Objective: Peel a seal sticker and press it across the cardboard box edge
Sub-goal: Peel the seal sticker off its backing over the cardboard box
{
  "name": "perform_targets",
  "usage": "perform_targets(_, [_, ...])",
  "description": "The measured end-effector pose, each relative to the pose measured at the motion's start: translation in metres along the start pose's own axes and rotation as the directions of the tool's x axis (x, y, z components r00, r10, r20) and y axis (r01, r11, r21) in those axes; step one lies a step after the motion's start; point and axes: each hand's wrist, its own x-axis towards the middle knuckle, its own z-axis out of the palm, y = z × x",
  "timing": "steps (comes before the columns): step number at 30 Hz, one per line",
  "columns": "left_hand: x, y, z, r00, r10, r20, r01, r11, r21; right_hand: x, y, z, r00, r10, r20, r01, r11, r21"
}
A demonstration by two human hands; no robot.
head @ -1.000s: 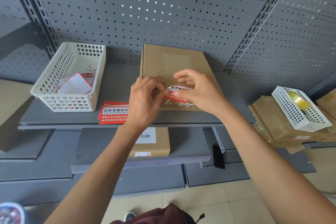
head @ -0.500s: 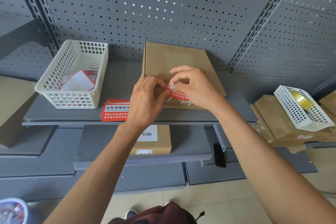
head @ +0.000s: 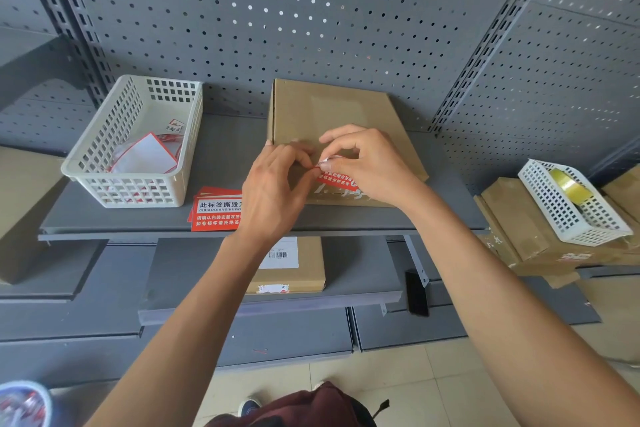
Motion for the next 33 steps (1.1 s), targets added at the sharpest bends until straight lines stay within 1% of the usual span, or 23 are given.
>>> perform_targets(7, [0.001, -0.003, 0.001, 0.999, 0.033, 0.010, -0.033, 0.999, 0.038, -0.002, 0.000, -0.001, 1.000, 0.003, 0.014, -0.003, 1.000, -0.013])
perform_targets(11, [0.001, -0.005, 0.002, 0.998, 0.067, 0.014, -0.067, 0.996, 0.051, -0.003, 0.000, -0.001, 1.000, -0.016, 0.014, 0.016, 1.000, 0.024])
perform_targets(16, [0.006, 0.003, 0.008, 0.996, 0.090, -0.001, -0.089, 0.979, 0.184, -0.003, 0.000, -0.002, 0.999, -0.032, 0.023, 0.032, 0.999, 0.031])
perform_targets(18, [0.006, 0.003, 0.010, 0.996, 0.092, -0.014, -0.088, 0.978, 0.191, -0.004, 0.001, -0.002, 0.999, -0.033, 0.028, 0.032, 0.999, 0.030])
perform_targets(22, [0.004, 0.004, 0.011, 0.997, 0.076, -0.031, -0.069, 0.982, 0.174, -0.006, 0.002, -0.006, 0.999, -0.029, 0.026, 0.026, 0.994, 0.103])
perform_targets(24, [0.004, 0.005, 0.010, 0.997, 0.071, -0.028, -0.065, 0.982, 0.175, -0.006, 0.003, -0.012, 0.999, -0.002, 0.049, -0.005, 0.990, 0.141])
perform_targets(26, [0.005, 0.006, 0.010, 0.997, 0.075, -0.020, -0.070, 0.980, 0.186, -0.006, 0.006, -0.017, 0.998, 0.017, 0.054, -0.023, 0.994, 0.107])
perform_targets(28, [0.005, 0.006, 0.009, 0.997, 0.078, -0.015, -0.074, 0.978, 0.196, -0.008, 0.011, -0.018, 0.999, 0.008, 0.047, -0.010, 1.000, 0.021])
perform_targets(33, [0.006, 0.007, 0.008, 0.996, 0.086, 0.008, -0.085, 0.970, 0.226, -0.009, 0.012, -0.016, 1.000, -0.010, -0.011, 0.009, 0.992, -0.125])
